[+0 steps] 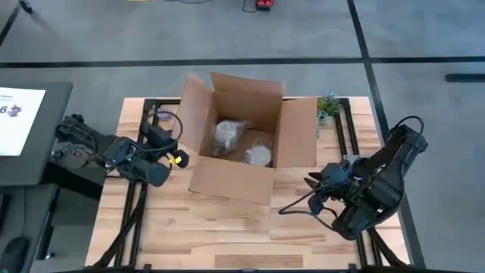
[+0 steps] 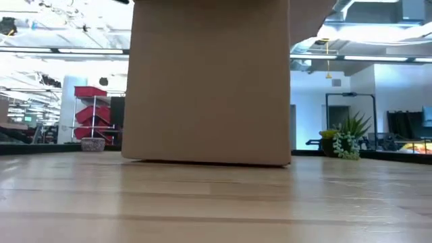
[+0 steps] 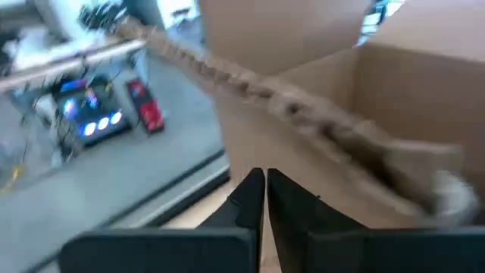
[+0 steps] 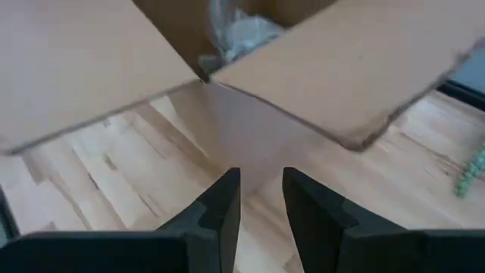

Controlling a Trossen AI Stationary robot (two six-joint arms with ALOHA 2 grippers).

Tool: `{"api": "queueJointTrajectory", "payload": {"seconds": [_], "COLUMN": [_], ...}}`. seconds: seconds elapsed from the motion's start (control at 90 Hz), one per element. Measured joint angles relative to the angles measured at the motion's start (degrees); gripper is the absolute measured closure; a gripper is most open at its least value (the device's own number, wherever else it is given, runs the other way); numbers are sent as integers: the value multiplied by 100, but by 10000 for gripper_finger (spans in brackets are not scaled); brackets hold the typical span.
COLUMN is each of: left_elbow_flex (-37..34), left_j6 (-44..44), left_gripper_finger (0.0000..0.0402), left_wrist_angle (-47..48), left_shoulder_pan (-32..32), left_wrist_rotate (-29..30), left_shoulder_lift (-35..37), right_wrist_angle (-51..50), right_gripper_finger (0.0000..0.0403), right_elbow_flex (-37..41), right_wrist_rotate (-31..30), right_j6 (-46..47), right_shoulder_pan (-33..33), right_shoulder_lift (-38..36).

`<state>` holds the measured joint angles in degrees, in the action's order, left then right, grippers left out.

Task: Wrap mug
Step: Close the cardboard box

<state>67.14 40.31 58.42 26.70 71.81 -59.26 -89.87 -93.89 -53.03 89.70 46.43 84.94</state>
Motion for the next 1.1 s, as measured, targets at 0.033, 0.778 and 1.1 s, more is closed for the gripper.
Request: {"api": "queueJointTrajectory", "payload": {"seconds": [0.033,0.778,1.1], "left_elbow_flex": [2,0,0], "left_j6": [-514,-2440,-2384], "left_gripper_finger": [402,402,402], "left_wrist_angle": [-310,-2274,-2484], "left_shoulder_pan": [-50,-955,-953], "left_wrist_rotate": [-144,-3484,-4207], "left_shoulder_lift": [2,-243,-374], "right_wrist_angle": [-10,1913,3260], "right_gripper_finger": [312,312,311], "right_elbow_flex": [-1,-9,-12], "right_wrist_rotate": [-1,599,1437], "right_j6": [-55,-3158,-4272], "right_shoulder_pan": [-63,-1037,-1246], "right_shoulder_lift": [-30,-694,-321]}}
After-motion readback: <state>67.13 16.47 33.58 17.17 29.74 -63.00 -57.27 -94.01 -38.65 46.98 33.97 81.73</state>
